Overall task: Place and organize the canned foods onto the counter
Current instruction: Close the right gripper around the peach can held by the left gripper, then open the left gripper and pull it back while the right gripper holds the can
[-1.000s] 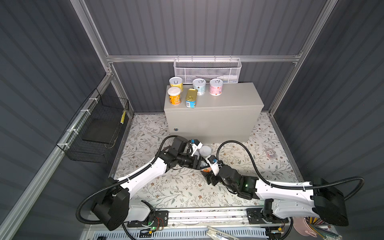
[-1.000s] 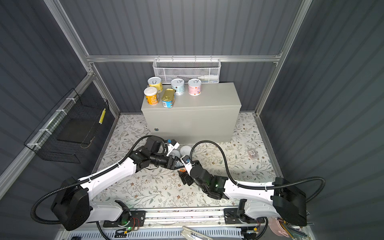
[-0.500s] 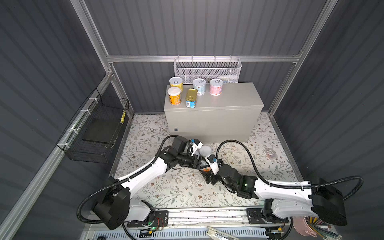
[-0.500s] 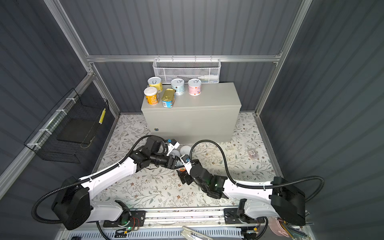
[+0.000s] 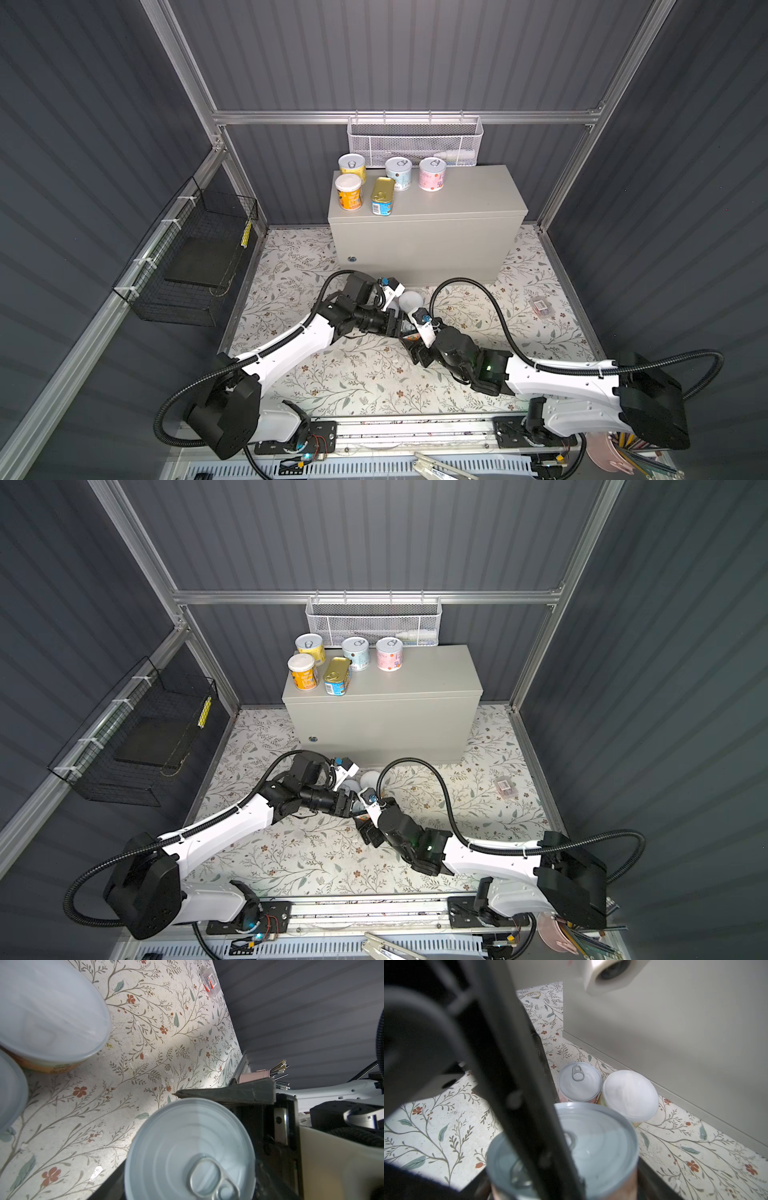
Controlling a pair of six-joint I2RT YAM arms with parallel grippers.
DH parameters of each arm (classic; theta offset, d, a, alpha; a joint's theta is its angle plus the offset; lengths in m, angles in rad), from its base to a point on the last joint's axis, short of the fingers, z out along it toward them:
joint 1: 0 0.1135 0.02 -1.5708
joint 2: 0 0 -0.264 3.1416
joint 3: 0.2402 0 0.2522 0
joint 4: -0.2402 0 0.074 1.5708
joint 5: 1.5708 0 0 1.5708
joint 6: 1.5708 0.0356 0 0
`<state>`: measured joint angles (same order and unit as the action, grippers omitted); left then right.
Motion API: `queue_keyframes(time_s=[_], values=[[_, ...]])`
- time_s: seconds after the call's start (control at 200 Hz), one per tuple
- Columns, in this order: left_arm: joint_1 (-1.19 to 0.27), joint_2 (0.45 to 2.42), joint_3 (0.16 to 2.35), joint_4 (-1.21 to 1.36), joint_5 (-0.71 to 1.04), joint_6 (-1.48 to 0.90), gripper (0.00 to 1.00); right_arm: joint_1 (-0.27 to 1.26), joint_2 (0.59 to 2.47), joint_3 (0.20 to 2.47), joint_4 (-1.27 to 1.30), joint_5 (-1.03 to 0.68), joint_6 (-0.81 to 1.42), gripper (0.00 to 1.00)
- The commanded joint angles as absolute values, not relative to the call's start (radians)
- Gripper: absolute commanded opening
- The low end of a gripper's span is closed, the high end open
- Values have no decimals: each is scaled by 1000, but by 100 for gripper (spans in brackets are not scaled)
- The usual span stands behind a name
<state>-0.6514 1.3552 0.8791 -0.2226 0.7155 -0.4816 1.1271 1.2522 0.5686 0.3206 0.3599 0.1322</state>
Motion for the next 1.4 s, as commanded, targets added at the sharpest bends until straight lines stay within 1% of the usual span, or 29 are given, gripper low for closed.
queue_keyframes(time_s=[0.0,0.085,0.125,0.275,0.295,0.335,0.345,0.35,0.37,0.62,0.665,0.996,1.136,1.261,1.396], values=[[-653,1362,896,-164,768,-488,53,1128,1252,574,399,350,132,72],[-653,1362,895,-165,766,-489,53,1128,1239,564,424,355,141,70],[-653,1362,894,-165,762,-491,55,1129,1230,559,436,360,145,69],[-653,1372,896,-180,731,-483,72,1129,1209,548,450,371,153,66],[-653,1376,897,-181,729,-482,75,1129,1205,549,446,374,152,66],[-653,1382,902,-187,724,-480,86,1128,1199,547,439,381,156,65],[-653,1383,902,-189,723,-480,95,1128,1196,546,439,383,157,65],[-653,1384,903,-190,722,-480,97,1129,1195,546,438,383,158,65],[-653,1387,904,-194,718,-480,100,1128,1190,544,438,385,158,65],[-653,1409,902,-201,686,-497,100,1129,1126,493,445,412,182,64],[-653,1406,901,-197,687,-504,100,1129,1086,484,445,415,186,64],[-653,1292,885,-226,638,-520,100,1127,1001,443,404,482,209,64],[-653,1219,881,-256,558,-522,100,1127,961,416,388,555,261,63],[-653,1154,896,-302,471,-516,100,1127,908,367,422,550,285,64],[-653,1094,878,-326,365,-518,100,1127,855,334,397,543,314,64]])
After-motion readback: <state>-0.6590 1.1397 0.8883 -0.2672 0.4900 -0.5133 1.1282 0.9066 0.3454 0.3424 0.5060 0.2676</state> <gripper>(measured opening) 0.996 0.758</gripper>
